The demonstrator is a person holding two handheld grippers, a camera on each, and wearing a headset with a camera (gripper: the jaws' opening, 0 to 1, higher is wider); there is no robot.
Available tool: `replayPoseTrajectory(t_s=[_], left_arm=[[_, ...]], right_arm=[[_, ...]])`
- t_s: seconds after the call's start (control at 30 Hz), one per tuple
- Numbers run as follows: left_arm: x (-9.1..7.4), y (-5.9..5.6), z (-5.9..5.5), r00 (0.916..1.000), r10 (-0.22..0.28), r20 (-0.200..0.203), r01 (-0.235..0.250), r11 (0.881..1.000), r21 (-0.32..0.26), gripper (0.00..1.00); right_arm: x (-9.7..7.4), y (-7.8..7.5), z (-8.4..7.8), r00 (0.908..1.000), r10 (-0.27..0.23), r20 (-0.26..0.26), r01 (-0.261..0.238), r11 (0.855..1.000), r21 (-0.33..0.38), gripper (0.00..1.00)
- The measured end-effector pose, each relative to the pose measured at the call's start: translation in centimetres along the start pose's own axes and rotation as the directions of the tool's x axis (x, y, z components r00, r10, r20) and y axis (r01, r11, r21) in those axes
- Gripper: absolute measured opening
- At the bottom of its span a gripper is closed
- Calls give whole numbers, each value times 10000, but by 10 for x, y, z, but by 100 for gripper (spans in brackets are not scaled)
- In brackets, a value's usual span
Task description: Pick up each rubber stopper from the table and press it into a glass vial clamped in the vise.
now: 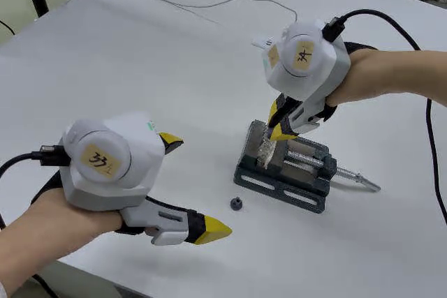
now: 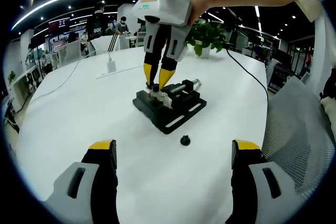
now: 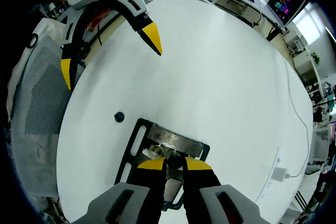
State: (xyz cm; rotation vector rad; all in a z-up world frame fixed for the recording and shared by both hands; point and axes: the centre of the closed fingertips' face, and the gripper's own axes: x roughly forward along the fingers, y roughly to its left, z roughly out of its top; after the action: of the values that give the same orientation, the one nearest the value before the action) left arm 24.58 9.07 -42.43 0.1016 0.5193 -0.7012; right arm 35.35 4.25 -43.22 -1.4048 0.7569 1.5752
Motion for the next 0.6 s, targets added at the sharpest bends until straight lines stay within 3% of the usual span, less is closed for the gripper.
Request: replayPoseTrajectory(t_s=[0.27, 0.37, 0.6], left_arm=[[1, -2, -1, 10000, -77, -38, 77, 10000, -1, 89], [1, -1, -1, 10000, -67, -28, 67, 10000, -6, 89], [0, 1, -1, 10000, -40, -17, 40, 10000, -47, 89]], right_arm=[[0, -4, 1, 10000, -73, 52, 72, 10000, 37, 15], [1, -8, 0, 9998, -193, 0, 193, 9998, 31, 21], [-3, -11, 0, 9997, -35, 253, 29, 9997, 250, 26]])
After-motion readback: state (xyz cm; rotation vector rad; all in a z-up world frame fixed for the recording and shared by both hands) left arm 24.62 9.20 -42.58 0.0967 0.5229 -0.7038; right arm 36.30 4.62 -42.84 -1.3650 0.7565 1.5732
